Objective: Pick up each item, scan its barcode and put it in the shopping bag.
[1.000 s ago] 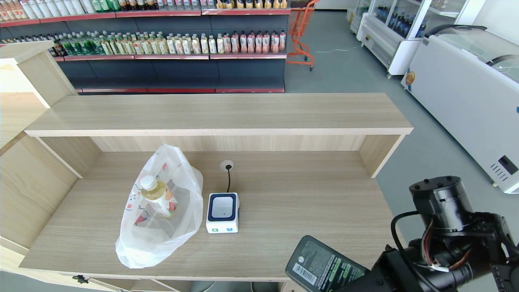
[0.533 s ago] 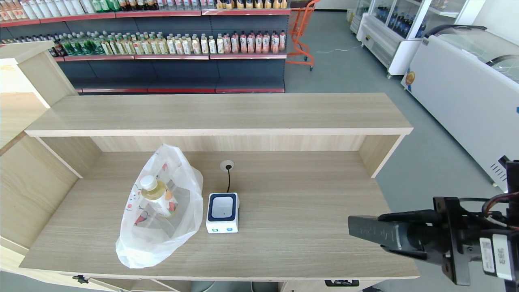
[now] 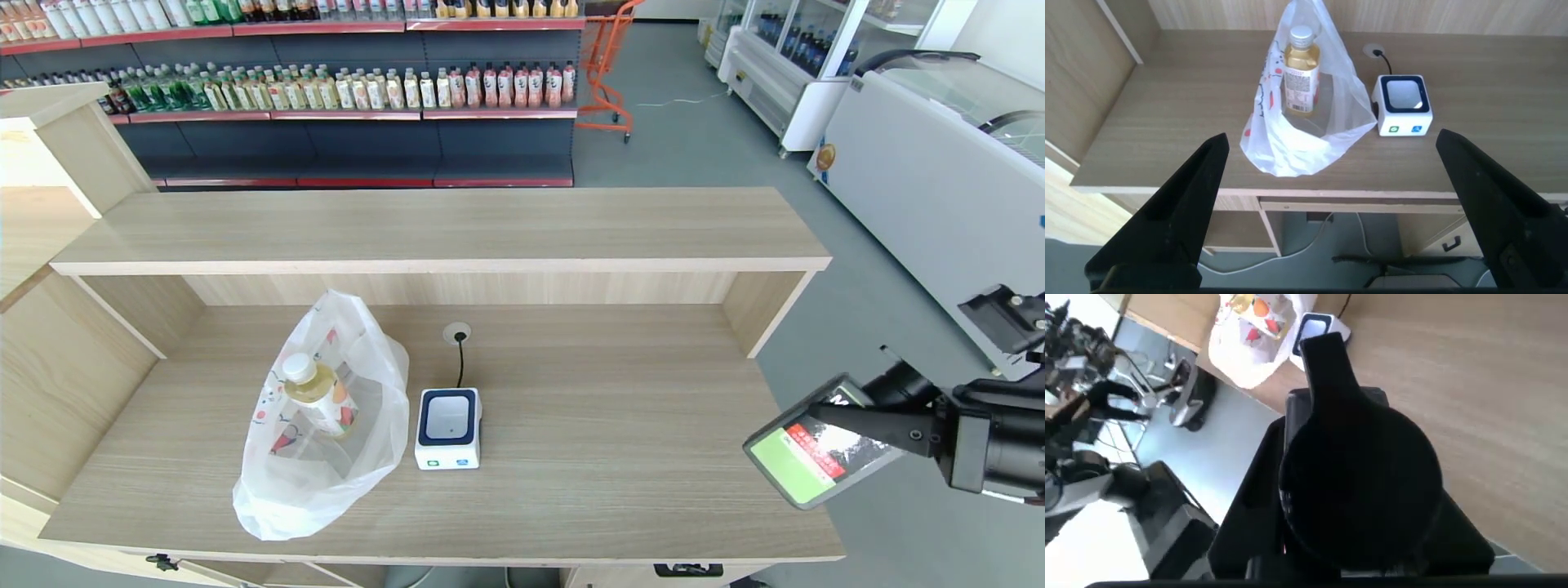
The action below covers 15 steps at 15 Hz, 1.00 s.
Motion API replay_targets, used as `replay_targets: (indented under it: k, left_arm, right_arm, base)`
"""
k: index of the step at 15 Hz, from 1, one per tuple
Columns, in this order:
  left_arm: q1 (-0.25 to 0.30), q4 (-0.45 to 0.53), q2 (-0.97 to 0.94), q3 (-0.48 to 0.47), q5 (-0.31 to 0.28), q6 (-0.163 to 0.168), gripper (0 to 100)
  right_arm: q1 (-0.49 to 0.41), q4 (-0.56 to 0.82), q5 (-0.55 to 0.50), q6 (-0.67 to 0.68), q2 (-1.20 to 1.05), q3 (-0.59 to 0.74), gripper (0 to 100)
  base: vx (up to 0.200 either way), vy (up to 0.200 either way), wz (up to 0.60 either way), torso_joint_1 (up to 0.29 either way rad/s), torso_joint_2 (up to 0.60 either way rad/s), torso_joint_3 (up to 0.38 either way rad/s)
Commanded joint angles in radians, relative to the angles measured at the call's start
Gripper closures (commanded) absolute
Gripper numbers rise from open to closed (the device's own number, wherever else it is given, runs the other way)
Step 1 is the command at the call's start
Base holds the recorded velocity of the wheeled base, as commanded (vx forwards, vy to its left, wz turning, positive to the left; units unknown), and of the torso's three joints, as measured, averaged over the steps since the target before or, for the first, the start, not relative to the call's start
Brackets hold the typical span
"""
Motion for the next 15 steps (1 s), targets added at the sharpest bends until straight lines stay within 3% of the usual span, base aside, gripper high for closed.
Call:
replay_targets:
  k: [1, 4, 8, 15]
  left_arm:
    - [0.000, 0.000, 0.000, 0.000, -0.001, -0.001, 0]
    - [0.000, 0.000, 0.000, 0.000, -0.001, -0.001, 0]
    - [0.000, 0.000, 0.000, 0.000, -0.001, 0.002, 0]
    - [0.000, 0.000, 0.000, 0.000, 0.001, -0.002, 0]
  right_arm:
    - [-0.028, -0.022, -0.015, 0.205, 0.050, 0.020, 100]
    - [-0.025, -0.022, -0.023, 0.299, 0.038, 0.040, 100]
    - [-0.026, -0.023, -0.024, 0.299, 0.033, 0.042, 100]
    - [-0.028, -0.022, -0.026, 0.304, 0.044, 0.014, 100]
  base:
    - [0.000, 0.000, 0.00, 0.000, 0.00, 0.000]
    - [0.000, 0.000, 0.00, 0.000, 0.00, 0.000]
    - [0.000, 0.000, 0.00, 0.000, 0.00, 0.000]
    - [0.000, 0.200, 0.00, 0.002, 0.00, 0.005]
